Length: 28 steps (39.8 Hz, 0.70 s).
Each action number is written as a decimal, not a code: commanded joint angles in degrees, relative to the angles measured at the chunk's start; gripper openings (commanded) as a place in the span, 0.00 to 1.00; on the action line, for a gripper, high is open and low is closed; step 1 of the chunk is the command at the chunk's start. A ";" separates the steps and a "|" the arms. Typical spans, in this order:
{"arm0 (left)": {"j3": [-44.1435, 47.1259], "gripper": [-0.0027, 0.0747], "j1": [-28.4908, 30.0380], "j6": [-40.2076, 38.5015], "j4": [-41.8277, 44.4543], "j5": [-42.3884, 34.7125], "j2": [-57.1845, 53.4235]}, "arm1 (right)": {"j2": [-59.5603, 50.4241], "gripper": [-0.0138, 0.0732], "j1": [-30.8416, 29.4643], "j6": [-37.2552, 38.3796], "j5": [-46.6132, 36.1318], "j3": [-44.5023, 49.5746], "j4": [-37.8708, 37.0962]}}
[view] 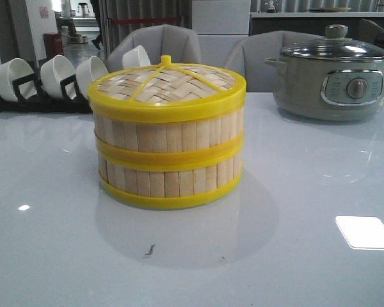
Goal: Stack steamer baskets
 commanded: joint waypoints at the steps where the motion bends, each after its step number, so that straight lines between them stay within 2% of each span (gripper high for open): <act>1: 0.01 0.14 -0.10 0.07 0.04 -4.52 -0.79 | 0.30 0.22 -0.33 -0.11 -4.35 -1.63 0.61; 15: 0.01 0.14 -0.10 0.07 0.04 -4.52 -0.79 | 0.30 0.22 -0.33 -0.11 -4.15 -1.63 0.50; 22: 0.01 0.14 -0.10 0.07 0.04 -4.52 -0.79 | 0.30 0.22 -0.33 -0.11 1.51 -1.63 0.50; 28: 0.01 0.14 -0.10 0.07 0.04 -4.52 -0.79 | -2.20 0.22 -0.33 -0.11 1.98 -1.63 -0.36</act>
